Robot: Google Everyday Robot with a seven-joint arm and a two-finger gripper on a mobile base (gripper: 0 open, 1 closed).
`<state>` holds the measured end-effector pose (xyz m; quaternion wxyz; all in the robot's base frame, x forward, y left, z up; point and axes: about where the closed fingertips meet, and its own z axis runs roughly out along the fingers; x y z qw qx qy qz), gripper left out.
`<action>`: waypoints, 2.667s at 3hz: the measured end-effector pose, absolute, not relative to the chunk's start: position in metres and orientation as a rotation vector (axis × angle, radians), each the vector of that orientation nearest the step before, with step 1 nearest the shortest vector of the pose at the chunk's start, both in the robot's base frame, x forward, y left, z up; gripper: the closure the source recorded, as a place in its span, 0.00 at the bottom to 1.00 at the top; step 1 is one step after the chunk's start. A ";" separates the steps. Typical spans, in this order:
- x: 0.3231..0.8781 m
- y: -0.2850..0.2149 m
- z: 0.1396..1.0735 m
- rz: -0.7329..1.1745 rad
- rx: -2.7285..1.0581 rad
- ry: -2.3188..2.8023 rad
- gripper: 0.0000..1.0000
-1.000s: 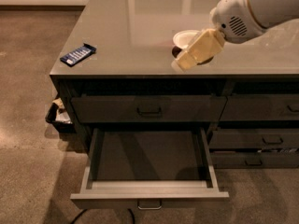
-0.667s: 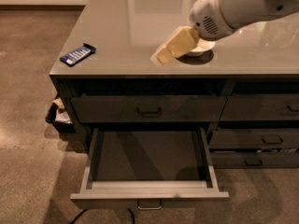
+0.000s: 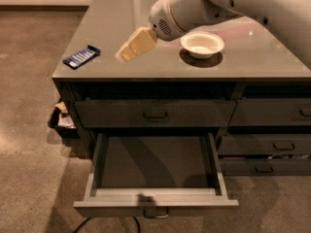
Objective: Place rxbar blueberry into middle drawer
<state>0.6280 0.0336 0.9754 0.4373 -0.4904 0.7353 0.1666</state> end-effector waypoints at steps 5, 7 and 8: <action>0.710 0.098 0.931 0.457 -1.096 1.800 0.00; 0.765 0.139 0.904 0.525 -1.118 1.814 0.00; 0.780 0.164 0.891 0.560 -1.162 1.822 0.00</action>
Offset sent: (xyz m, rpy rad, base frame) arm 0.0189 0.0426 -0.0110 0.0286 -0.0014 0.0562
